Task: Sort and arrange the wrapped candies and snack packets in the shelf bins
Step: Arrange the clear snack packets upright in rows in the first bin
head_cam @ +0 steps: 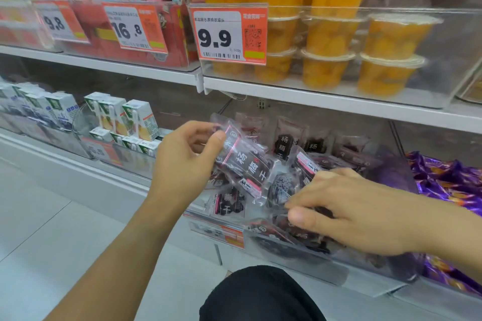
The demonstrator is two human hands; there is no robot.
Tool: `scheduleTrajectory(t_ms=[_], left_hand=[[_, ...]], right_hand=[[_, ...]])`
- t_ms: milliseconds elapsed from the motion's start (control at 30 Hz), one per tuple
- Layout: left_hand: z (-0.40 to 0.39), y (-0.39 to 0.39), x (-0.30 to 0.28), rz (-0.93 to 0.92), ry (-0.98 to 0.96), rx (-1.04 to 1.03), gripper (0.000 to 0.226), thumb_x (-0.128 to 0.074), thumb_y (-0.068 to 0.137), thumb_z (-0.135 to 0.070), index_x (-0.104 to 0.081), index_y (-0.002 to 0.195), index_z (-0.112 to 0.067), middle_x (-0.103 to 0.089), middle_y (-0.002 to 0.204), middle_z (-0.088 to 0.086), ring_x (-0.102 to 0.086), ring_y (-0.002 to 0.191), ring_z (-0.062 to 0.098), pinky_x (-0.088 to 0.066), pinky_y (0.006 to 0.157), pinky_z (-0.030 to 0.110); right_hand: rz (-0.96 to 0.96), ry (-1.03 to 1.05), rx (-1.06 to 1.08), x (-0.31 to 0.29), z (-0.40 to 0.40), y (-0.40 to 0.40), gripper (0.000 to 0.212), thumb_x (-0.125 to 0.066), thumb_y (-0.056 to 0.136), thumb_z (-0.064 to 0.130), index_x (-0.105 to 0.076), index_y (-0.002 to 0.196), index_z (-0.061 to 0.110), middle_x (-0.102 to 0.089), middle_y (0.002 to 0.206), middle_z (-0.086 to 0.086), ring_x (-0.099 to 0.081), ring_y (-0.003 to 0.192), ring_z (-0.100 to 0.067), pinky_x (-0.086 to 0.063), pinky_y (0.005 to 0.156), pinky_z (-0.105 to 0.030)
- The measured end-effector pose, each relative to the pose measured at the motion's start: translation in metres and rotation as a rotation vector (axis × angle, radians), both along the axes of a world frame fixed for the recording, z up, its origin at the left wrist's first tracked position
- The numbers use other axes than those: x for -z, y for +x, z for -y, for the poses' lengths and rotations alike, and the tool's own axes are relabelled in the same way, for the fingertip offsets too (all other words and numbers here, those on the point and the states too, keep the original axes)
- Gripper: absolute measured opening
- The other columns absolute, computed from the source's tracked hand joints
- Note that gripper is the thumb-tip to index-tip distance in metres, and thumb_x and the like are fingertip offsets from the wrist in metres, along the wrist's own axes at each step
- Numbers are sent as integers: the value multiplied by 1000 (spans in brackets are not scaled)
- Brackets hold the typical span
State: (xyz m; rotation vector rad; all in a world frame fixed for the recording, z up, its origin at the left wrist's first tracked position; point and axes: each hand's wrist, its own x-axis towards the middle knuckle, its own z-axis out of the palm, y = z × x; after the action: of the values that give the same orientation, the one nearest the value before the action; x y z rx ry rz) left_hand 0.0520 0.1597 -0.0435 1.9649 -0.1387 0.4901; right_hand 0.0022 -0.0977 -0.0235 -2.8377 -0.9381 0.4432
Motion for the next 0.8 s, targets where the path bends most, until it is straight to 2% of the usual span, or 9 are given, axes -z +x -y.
scheduleTrajectory(t_ms=[67, 133, 167, 233, 333, 467, 600, 700, 800], left_hand=[[3, 0, 0, 3, -32, -15, 5, -69, 90, -29, -67, 93, -33, -72, 84, -10, -68, 79, 3, -52, 71, 14], [5, 0, 0, -5, -48, -10, 9, -70, 90, -28, -65, 89, -36, -72, 83, -9, -68, 78, 2, -52, 71, 13], [5, 0, 0, -22, -68, -6, 10, -70, 90, -27, -65, 89, -35, -72, 83, -9, -68, 78, 3, -53, 71, 15], [4, 2, 1, -66, -148, -3, 5, -71, 89, -27, -67, 91, -30, -73, 85, -5, -69, 79, 6, -52, 71, 21], [3, 4, 2, -129, -235, 8, 10, -70, 89, -28, -69, 96, -22, -74, 88, -1, -70, 82, 9, -52, 69, 24], [2, 4, 2, -166, -308, 48, 12, -69, 90, -26, -69, 97, -16, -73, 87, 0, -68, 80, 12, -51, 74, 28], [-11, 5, -3, -172, -464, -4, 10, -66, 93, -32, -67, 86, -25, -68, 78, -7, -60, 79, 18, -48, 75, 42], [-15, 4, -6, -116, -435, -12, 14, -62, 95, -32, -64, 90, -20, -69, 72, 0, -53, 71, 24, -43, 66, 41], [-11, 1, -3, -98, -323, 1, 15, -59, 97, -29, -61, 96, -15, -69, 69, 13, -53, 62, 32, -50, 63, 42]], right_hand=[[34, 56, 32, -10, -9, 4, 72, -4, 91, 79, -50, 75, 26, -55, 72, 0, -54, 75, -7, -31, 101, -29], [176, 188, 116, -17, -19, 14, 64, -23, 93, 73, -50, 68, 22, -54, 60, 0, -54, 60, -13, -34, 78, -16], [280, 286, 161, -18, -23, 21, 51, -38, 92, 68, -53, 71, 25, -57, 63, 5, -55, 62, -11, -36, 71, -17], [390, 417, 213, -19, -32, 36, 33, -63, 83, 61, -55, 94, 30, -61, 91, 13, -58, 84, -7, -45, 76, -27], [168, 418, 276, -15, -43, 54, 72, -76, 72, 63, -44, 129, 32, -59, 117, 13, -58, 106, -8, -49, 92, -30], [35, 559, 302, 0, -51, 61, 45, -83, 70, 54, -60, 102, 34, -63, 97, 11, -62, 89, -10, -54, 84, -35], [-42, 729, 344, 8, -35, 61, 38, -89, 69, 37, -63, 94, 26, -55, 82, 9, -51, 71, -8, -50, 76, -38], [-72, 893, 379, 9, -28, 54, 48, -85, 70, 45, -63, 100, 14, -64, 96, -12, -65, 83, -19, -53, 90, -46], [-200, 1076, 427, 2, -31, 46, 54, -83, 70, 43, -65, 105, 7, -71, 108, -16, -70, 100, -33, -53, 97, -52]])
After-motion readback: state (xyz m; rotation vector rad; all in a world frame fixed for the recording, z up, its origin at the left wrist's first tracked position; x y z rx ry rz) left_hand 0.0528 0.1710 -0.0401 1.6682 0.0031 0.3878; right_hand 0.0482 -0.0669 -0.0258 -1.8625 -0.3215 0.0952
